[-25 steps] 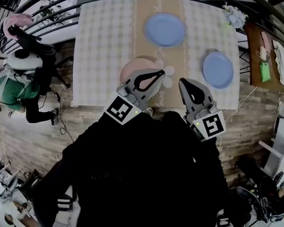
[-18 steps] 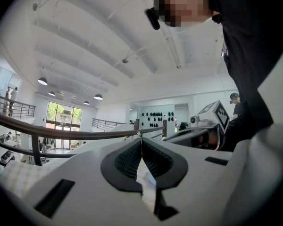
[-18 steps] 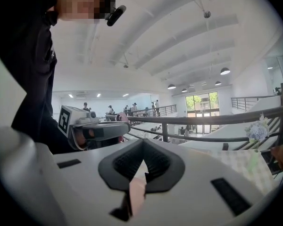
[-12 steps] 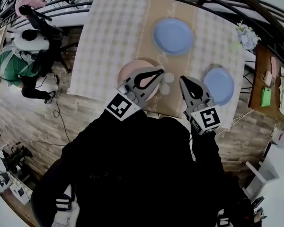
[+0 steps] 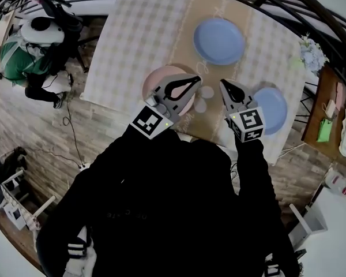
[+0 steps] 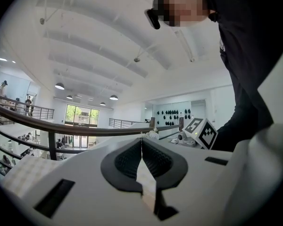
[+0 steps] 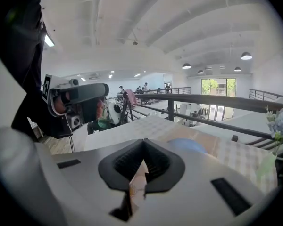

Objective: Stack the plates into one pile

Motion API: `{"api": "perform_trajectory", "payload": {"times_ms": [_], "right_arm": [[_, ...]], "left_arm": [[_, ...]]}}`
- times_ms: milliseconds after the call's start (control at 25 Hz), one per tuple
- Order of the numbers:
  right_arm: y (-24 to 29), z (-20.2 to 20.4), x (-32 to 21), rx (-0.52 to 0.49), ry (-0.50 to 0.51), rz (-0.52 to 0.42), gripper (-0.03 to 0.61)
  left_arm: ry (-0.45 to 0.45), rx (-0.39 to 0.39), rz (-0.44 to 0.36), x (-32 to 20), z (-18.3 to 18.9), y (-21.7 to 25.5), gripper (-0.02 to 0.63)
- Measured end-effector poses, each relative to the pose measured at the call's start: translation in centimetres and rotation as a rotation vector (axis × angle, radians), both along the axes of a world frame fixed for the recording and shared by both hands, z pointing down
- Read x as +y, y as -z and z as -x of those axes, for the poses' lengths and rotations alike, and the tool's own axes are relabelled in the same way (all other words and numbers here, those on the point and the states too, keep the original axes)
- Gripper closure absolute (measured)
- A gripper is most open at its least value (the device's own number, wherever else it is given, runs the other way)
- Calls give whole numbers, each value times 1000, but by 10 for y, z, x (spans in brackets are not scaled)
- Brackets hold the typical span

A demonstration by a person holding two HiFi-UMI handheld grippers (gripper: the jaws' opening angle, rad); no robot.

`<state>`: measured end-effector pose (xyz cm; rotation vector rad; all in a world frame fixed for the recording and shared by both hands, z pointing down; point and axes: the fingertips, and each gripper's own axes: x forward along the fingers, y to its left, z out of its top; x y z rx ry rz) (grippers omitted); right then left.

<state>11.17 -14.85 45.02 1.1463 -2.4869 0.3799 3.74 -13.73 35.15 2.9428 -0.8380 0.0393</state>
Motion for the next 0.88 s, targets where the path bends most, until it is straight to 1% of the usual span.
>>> {"api": "perform_trajectory", "payload": {"times_ms": [240,480,640,760,880], "right_arm": [[-50,-22,-34,0,-97,108,558],[-82,-52,-72,7,-236,149,543],[-109,-78,-93,-9,-347,185,515],[-129,-100,-106,-12,-438,211,495],[-148,-122,-121,-26,-531,237,475]], "left_arm": [[23,-14,0,-6,3,-18,592],[17,-12,11,-15,-4,-41,592],[12,-9,18,-25,-15,-54,592],[8,-7,38,-32,-21,-63,593],[0,-6,38,-40,-28,-70,594]]}}
